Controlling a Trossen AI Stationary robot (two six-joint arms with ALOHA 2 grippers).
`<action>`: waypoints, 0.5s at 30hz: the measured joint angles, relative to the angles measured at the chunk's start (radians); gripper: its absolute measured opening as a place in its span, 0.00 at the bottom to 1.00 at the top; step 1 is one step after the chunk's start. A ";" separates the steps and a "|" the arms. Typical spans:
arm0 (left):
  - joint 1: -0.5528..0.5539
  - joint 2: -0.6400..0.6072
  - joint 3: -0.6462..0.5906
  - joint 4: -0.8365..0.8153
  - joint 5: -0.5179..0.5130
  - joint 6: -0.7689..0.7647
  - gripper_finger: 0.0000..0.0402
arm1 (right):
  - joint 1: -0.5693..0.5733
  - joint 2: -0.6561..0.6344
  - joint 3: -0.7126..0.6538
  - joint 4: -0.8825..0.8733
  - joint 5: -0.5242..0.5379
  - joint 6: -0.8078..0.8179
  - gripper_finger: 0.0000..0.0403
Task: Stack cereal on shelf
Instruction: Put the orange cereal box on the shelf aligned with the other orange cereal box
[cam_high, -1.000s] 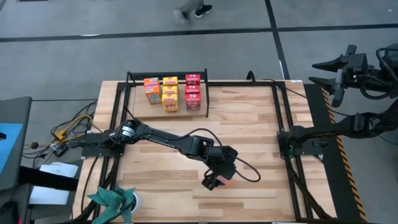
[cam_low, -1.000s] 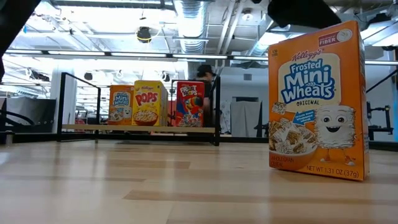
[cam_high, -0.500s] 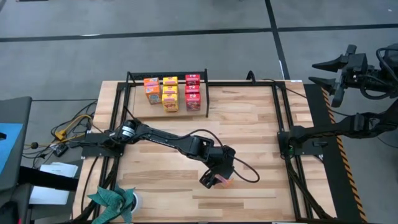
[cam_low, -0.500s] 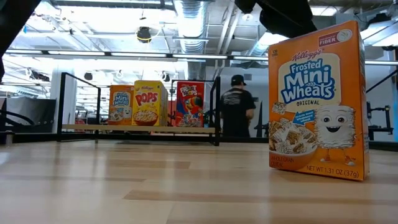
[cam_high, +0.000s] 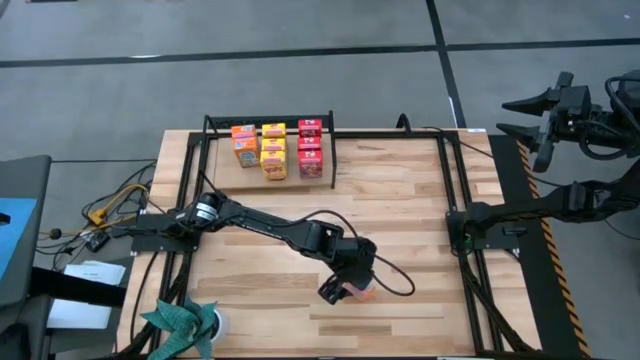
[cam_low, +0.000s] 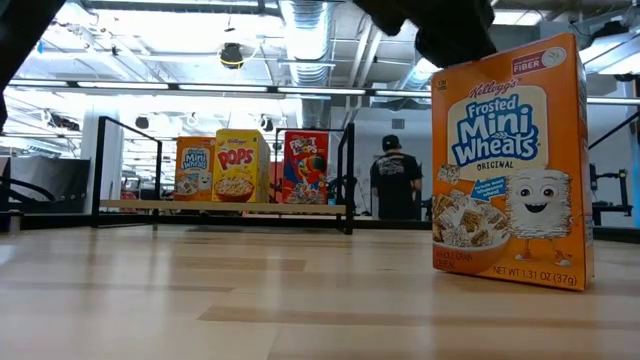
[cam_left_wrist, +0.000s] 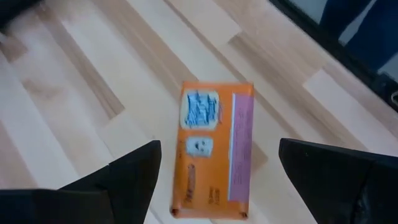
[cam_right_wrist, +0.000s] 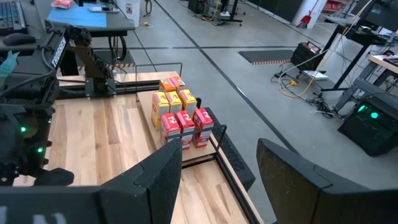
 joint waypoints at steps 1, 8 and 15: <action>0.000 0.000 0.001 0.008 0.000 0.000 0.79 | 0.000 0.000 0.000 0.000 0.000 0.001 0.58; 0.001 -0.001 0.001 0.001 0.027 0.009 0.75 | 0.000 0.000 0.000 0.000 0.000 0.016 0.58; 0.002 -0.001 0.001 -0.010 0.015 0.038 0.69 | 0.000 0.000 0.000 0.000 0.000 0.016 0.58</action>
